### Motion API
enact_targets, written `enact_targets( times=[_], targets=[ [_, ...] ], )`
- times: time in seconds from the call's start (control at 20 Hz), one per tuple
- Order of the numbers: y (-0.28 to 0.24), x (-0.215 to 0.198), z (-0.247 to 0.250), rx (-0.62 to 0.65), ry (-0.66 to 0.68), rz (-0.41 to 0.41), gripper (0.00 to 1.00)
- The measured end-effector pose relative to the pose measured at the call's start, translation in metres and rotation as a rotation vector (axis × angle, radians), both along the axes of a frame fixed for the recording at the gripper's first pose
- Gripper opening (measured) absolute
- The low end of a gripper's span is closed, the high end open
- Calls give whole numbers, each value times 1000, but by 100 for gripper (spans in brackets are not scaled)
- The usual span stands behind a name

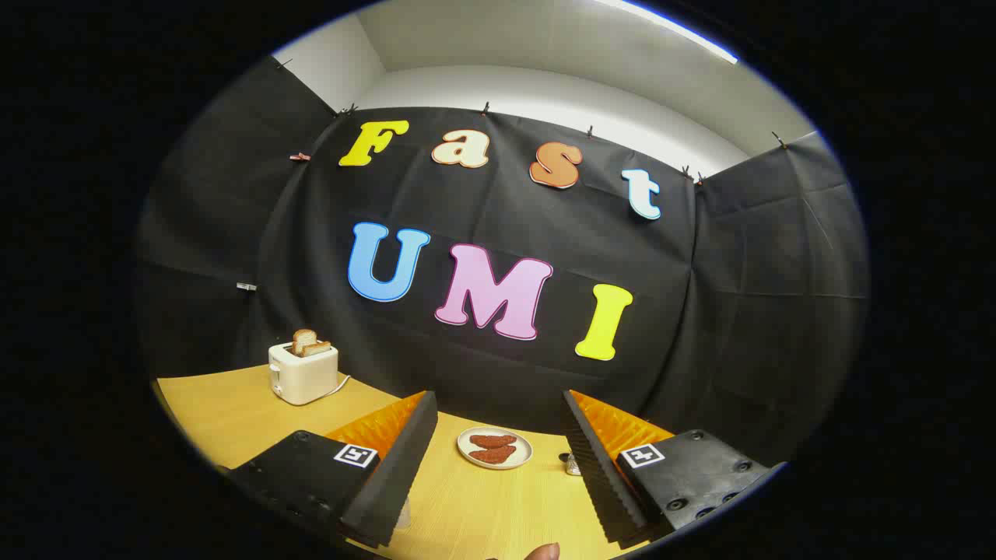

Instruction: Take the bottle from table, then pour the juice into the cup, finally place the bottle on the coaster

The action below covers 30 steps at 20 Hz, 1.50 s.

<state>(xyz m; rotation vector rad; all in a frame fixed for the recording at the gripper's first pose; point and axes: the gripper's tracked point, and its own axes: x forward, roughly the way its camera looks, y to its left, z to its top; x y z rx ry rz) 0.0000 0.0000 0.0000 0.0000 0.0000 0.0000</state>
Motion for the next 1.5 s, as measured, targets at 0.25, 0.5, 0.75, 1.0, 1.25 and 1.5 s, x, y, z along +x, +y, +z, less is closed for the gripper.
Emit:
enact_targets(
  times=[0.25, 0.5, 0.75, 1.0, 1.25, 1.5],
  targets=[
    [1, 0, -2, 2, 5, 8, 97],
    [0, 4, -1, 7, -3, 12, 97],
    [3, 3, -5, 12, -2, 26, 97],
    [7, 2, -1, 21, -36, 37, 97],
    [18, -2, 0, 66, -96, 63, 97],
    [51, -10, -26, 70, -155, 143, 97]
  ],
)
